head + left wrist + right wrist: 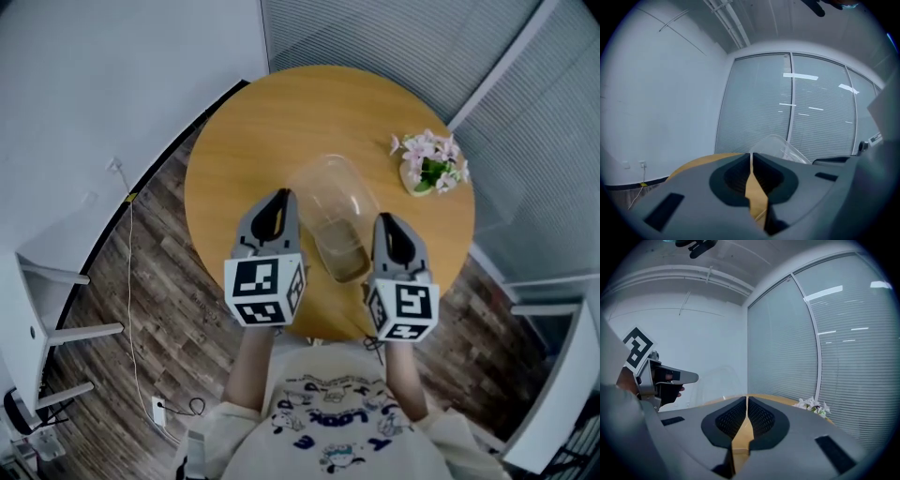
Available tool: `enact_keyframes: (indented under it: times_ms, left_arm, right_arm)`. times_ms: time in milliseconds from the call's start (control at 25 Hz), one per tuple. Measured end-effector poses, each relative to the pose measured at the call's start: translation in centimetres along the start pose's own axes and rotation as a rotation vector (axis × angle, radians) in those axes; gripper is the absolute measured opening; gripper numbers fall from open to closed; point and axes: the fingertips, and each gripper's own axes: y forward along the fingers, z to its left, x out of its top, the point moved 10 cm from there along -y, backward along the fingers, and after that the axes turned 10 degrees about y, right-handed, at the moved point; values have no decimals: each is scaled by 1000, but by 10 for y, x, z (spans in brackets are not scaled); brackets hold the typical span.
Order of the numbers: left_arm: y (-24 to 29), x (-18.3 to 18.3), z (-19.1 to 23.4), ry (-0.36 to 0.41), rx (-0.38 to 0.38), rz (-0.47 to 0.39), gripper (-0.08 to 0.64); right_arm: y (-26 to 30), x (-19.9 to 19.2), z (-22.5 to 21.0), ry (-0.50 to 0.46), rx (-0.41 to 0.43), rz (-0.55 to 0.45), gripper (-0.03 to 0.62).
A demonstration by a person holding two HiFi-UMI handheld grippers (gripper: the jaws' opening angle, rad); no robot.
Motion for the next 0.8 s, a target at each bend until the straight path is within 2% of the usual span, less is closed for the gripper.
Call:
enact_keyframes:
  times_ms: [400,800]
  left_arm:
    - [-19,24,9,14,20,-82,20]
    - [-24,43,13,27,32,-134,20]
  right_arm:
    - [-8,25,16,-32,18,-68,17]
    - [-8,47,21,-58,17,-81,17]
